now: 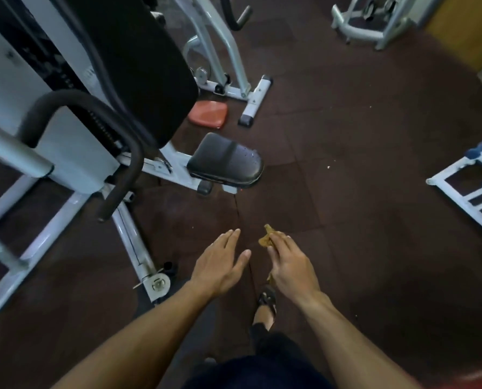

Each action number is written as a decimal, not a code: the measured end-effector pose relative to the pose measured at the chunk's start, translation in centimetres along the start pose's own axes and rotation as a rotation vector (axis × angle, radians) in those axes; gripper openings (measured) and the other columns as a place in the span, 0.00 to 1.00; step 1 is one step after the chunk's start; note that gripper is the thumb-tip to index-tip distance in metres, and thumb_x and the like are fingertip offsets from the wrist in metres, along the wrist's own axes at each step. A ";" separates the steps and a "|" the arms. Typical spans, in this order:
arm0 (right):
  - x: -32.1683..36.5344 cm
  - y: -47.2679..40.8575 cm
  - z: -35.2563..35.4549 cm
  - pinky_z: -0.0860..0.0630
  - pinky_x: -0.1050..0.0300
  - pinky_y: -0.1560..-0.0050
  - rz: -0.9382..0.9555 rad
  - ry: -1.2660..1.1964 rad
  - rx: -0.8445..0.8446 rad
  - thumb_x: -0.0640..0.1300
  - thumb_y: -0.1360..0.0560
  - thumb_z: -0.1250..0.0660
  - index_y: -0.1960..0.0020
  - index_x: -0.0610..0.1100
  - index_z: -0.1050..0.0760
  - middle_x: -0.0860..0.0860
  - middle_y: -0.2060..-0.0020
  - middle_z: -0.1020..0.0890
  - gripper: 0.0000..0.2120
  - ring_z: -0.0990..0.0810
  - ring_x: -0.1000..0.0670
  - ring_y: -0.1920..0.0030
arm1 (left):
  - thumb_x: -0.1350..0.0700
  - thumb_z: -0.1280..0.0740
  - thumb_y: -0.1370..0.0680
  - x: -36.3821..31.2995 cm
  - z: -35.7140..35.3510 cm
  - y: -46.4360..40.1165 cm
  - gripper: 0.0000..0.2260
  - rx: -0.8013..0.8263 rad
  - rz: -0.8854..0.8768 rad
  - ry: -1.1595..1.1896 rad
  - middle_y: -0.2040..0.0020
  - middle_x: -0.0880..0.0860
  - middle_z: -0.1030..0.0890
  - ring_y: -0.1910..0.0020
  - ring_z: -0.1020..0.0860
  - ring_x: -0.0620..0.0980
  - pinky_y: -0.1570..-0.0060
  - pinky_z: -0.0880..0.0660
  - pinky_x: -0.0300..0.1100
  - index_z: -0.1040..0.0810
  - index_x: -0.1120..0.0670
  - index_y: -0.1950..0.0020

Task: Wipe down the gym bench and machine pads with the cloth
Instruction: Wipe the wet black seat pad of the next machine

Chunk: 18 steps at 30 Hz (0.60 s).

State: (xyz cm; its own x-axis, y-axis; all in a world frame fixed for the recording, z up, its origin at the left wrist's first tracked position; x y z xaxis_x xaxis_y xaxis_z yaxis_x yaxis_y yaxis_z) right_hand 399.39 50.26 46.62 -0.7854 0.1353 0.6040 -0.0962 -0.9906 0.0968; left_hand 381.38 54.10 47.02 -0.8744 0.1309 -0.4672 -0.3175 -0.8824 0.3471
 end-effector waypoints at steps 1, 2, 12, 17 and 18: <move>-0.5 -1.8 0.4 0.28 0.50 0.35 0.007 0.002 0.016 0.49 0.18 0.43 0.29 0.50 0.31 0.51 0.30 0.29 0.19 0.33 0.47 0.28 | 0.37 0.49 0.20 -0.3 0.5 -1.7 0.30 -0.021 0.017 0.029 0.21 0.49 0.42 0.23 0.44 0.48 0.27 0.41 0.47 0.47 0.49 0.21; -0.9 -3.7 0.8 0.28 0.49 0.34 0.031 0.016 0.039 0.49 0.18 0.43 0.28 0.51 0.33 0.51 0.29 0.29 0.19 0.33 0.47 0.28 | 0.37 0.48 0.20 -0.6 1.1 -3.4 0.30 -0.037 0.039 0.043 0.22 0.49 0.42 0.23 0.44 0.47 0.27 0.41 0.46 0.47 0.49 0.21; -1.3 -21.9 0.8 0.30 0.49 0.34 0.082 0.064 0.160 0.46 0.18 0.42 0.28 0.49 0.33 0.49 0.31 0.29 0.19 0.32 0.45 0.29 | 0.38 0.49 0.19 1.3 5.4 -17.0 0.30 -0.055 0.182 0.175 0.21 0.49 0.43 0.23 0.45 0.47 0.27 0.42 0.47 0.48 0.50 0.21; -0.3 -29.2 0.5 0.28 0.49 0.37 0.045 0.120 0.149 0.48 0.18 0.44 0.25 0.53 0.36 0.52 0.30 0.29 0.21 0.33 0.47 0.28 | 0.39 0.49 0.19 3.1 8.8 -25.2 0.29 -0.027 0.164 0.164 0.21 0.50 0.44 0.23 0.46 0.48 0.26 0.44 0.46 0.49 0.51 0.21; 0.0 -30.4 0.7 0.28 0.49 0.37 0.044 0.110 0.149 0.48 0.18 0.44 0.25 0.53 0.36 0.53 0.30 0.30 0.21 0.33 0.47 0.28 | 0.39 0.49 0.18 3.1 9.6 -26.5 0.29 -0.020 0.161 0.166 0.21 0.50 0.44 0.23 0.46 0.48 0.26 0.43 0.46 0.49 0.51 0.20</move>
State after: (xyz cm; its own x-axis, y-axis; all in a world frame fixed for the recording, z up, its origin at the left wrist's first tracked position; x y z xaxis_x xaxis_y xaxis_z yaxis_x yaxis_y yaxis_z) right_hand 402.76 80.37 44.21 -0.8497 0.0811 0.5209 0.0247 -0.9809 0.1930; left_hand 383.50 82.24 44.19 -0.8405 -0.0870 -0.5348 -0.1697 -0.8950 0.4124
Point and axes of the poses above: each hand's wrist, its own y-axis away from the middle knuckle, its own z-axis out of the back of the hand, x = y × z, the point moved 2 cm from there along -y, towards the middle knuckle
